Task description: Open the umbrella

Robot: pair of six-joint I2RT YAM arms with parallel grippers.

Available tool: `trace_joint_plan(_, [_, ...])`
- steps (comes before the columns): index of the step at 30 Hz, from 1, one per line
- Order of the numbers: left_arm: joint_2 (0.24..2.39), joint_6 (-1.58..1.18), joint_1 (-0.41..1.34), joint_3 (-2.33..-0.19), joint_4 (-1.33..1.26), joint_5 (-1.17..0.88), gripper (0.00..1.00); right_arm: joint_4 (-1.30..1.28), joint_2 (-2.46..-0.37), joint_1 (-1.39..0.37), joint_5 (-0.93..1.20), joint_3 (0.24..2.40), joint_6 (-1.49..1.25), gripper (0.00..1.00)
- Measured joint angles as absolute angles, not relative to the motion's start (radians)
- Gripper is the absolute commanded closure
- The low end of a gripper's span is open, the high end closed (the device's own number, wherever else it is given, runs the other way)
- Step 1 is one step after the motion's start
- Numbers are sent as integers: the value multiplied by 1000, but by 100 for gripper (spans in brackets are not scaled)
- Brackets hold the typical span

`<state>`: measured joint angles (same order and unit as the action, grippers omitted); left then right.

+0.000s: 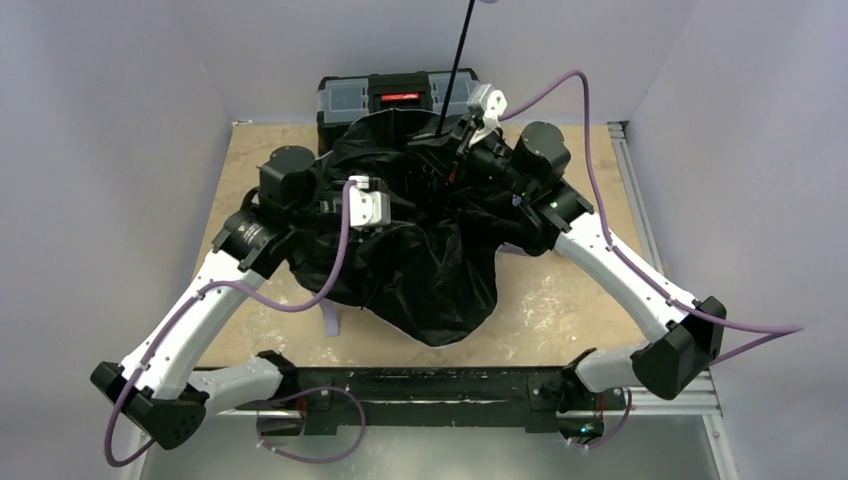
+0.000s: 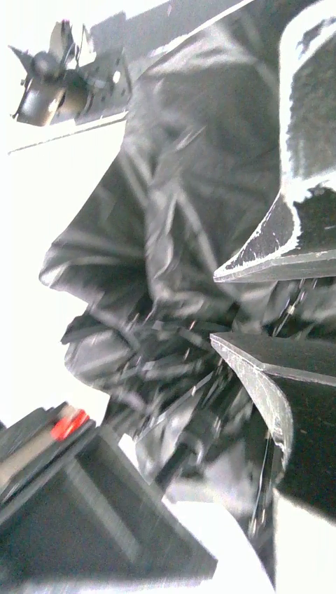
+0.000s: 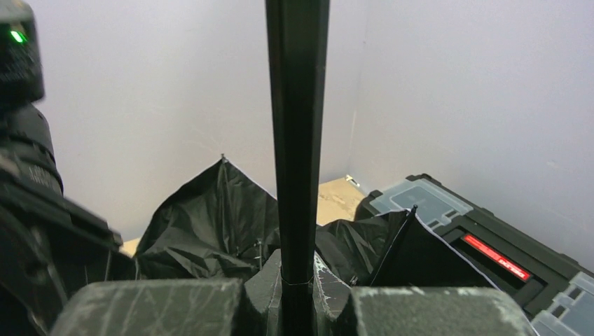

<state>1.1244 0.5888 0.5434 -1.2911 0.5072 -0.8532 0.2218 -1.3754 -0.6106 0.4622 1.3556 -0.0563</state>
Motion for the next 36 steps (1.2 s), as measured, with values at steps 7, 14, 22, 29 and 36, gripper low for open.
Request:
trace_joint_plan(7, [1137, 589, 653, -1321, 368, -659, 74, 224, -1367, -649, 434, 1350, -50, 100])
trace_joint_plan(14, [1223, 669, 761, -1277, 282, -412, 75, 215, -1368, -683, 359, 1351, -73, 100])
trace_joint_plan(22, [1274, 746, 792, -1179, 189, -360, 70, 187, -1388, -707, 323, 1380, -139, 100])
trace_joint_plan(29, [1324, 793, 808, -1167, 195, -477, 66, 176, -1421, -709, 327, 1406, -159, 100])
trace_joint_plan(36, [1346, 794, 806, -1196, 292, -570, 43, 150, -1422, -713, 343, 1406, -143, 100])
